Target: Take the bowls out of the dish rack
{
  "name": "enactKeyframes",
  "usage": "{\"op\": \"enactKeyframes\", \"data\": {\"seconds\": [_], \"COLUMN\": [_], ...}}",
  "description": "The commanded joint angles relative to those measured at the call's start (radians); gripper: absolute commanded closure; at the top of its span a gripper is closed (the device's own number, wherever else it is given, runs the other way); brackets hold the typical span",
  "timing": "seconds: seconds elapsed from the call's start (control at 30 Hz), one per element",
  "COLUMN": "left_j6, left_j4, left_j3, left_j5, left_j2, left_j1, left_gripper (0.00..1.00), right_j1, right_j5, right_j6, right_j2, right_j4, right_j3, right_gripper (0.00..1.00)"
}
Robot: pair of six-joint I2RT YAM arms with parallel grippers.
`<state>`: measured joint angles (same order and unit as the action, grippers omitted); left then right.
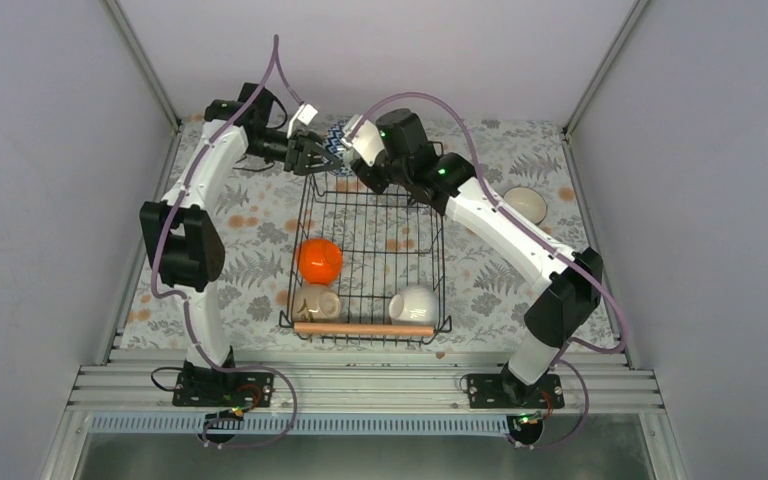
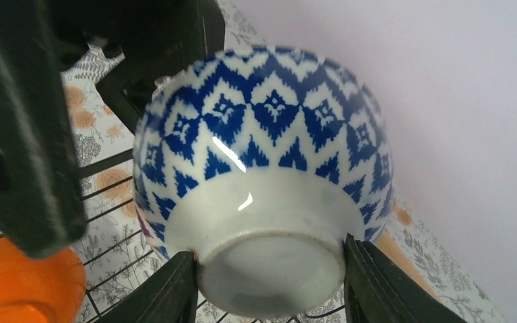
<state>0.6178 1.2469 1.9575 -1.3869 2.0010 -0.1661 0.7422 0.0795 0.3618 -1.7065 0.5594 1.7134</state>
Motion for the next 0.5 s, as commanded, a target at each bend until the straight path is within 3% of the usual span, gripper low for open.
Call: {"op": "enactKeyframes", "data": {"seconds": [0.0,0.2,0.47], "left_j6": [0.032,0.023,0.016], "left_j4": [0.007,-0.009,-0.021], "left_j3": [-0.007,-0.026,-0.038], "left_j5": [-0.081,-0.083,-0.074], "left_j2": [-0.089,-0.107,-0.106], "left_j1": [-0.025,-0.024,-0.026], "left_gripper": [0.41,0.66,0.77], "right_j1": [-0.009,-0.008,-0.009], "right_j5": [-0.002,-0.013,-0.021], "right_j6": [-0.006,-0.012,-0.018], "right_j2": [-0.012,-0.01,-0.006], "right_j4": [-0.088,-0.099,-0.098], "right_j3": [-0.028,-0.034,-0.03], "right_gripper": [0.91,0.91,0.9]}}
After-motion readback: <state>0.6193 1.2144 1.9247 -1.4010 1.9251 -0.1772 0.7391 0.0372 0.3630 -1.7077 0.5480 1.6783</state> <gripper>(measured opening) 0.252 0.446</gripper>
